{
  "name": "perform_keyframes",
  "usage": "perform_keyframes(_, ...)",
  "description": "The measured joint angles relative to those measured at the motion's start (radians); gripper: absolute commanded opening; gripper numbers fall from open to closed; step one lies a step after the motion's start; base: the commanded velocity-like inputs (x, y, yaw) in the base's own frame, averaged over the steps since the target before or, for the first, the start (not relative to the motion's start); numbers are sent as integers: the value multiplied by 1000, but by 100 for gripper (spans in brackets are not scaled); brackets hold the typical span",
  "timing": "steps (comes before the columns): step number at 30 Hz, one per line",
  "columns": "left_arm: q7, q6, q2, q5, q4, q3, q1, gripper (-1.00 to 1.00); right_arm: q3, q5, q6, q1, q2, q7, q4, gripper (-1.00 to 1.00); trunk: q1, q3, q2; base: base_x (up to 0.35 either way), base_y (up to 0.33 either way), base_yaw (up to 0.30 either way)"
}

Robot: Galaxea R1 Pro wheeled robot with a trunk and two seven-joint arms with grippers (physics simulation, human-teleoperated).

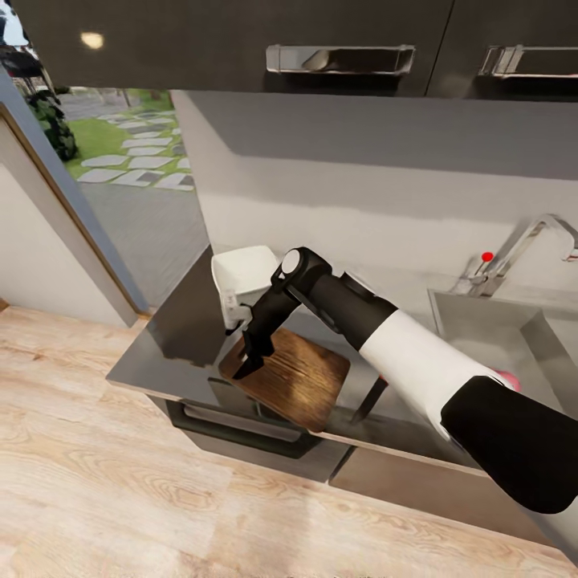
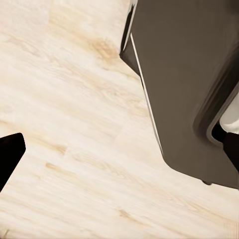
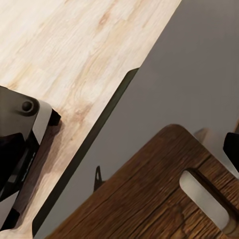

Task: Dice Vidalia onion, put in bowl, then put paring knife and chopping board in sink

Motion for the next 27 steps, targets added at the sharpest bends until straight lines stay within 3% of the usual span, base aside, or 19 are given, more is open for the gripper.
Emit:
perform_keyframes(11,0,-2,0,0,-1,-2,0,100,1,1,0,0,0,-8,0,100,0,-15,0,0,0,57)
perform_keyframes(15,-2,-2,1,-1,-1,-1,0,100,7,8,0,0,0,-40,-1,100,0,-16,0,0,0,4)
perform_keyframes(20,-3,0,3,-2,-1,0,0,100,64,60,1,0,0,-66,-1,100,0,-16,0,110,0,1)
perform_keyframes(24,-3,0,4,-2,-1,1,0,100,79,104,1,0,0,-69,-1,100,0,-16,0,221,0,0)
perform_keyframes(27,-4,0,5,-2,-1,1,0,100,84,114,1,0,0,-70,-1,100,0,-16,0,240,0,0)
